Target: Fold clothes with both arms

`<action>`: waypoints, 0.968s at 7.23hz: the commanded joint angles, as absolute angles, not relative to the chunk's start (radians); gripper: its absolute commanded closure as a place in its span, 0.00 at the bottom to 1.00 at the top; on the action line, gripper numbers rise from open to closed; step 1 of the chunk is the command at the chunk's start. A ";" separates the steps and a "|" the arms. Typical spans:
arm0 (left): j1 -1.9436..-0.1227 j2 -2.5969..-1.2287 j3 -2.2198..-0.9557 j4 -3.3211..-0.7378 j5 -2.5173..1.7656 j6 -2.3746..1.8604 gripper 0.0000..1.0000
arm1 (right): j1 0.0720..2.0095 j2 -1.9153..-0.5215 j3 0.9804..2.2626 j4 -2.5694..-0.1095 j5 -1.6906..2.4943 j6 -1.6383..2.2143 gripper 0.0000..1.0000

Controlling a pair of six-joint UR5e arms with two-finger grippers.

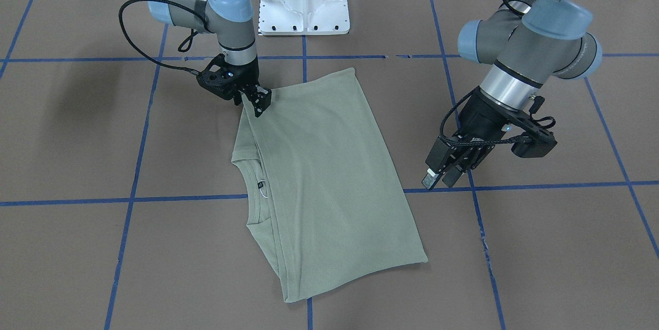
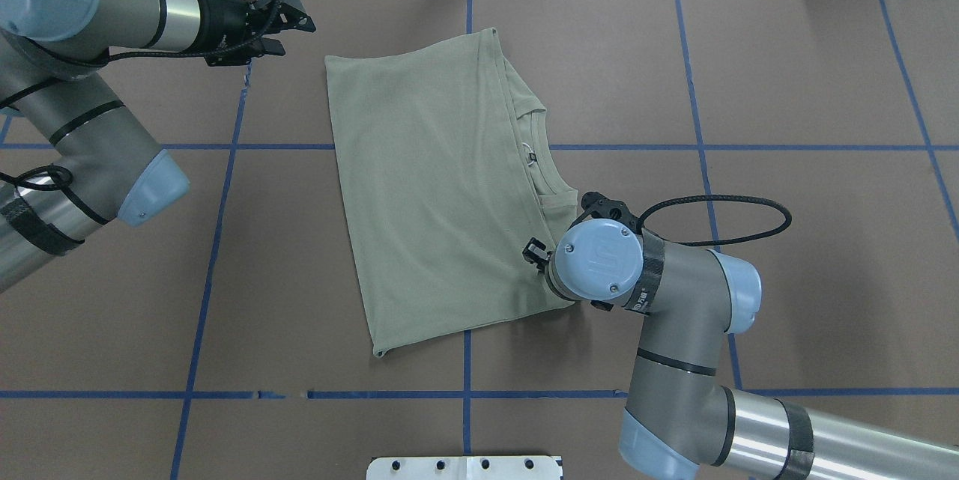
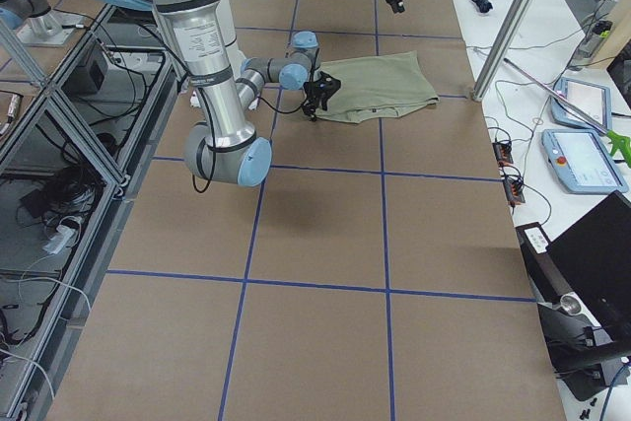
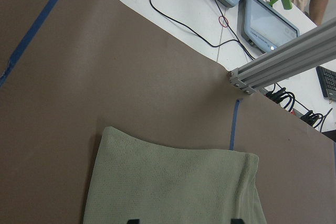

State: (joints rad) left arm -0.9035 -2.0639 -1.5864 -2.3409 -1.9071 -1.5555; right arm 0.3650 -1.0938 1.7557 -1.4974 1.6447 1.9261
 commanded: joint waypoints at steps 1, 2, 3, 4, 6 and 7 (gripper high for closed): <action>-0.904 -2.063 -1.588 -2.341 -1.908 -1.555 0.34 | 0.364 -1.097 1.756 -1.497 1.649 1.925 1.00; -0.904 -2.063 -1.588 -2.341 -1.908 -1.555 0.34 | 0.362 -1.097 1.753 -1.490 1.649 1.916 1.00; -0.904 -2.063 -1.588 -2.341 -1.908 -1.555 0.34 | 0.361 -1.095 1.755 -1.483 1.651 1.917 1.00; -0.904 -2.063 -1.586 -2.341 -1.908 -1.555 0.34 | 0.360 -1.095 1.759 -1.483 1.652 1.916 1.00; -0.899 -2.063 -1.588 -2.341 -1.908 -1.555 0.34 | 0.359 -1.088 1.769 -1.485 1.654 1.917 1.00; -0.899 -2.063 -1.588 -2.341 -1.908 -1.555 0.34 | 0.357 -1.088 1.773 -1.485 1.655 1.917 1.00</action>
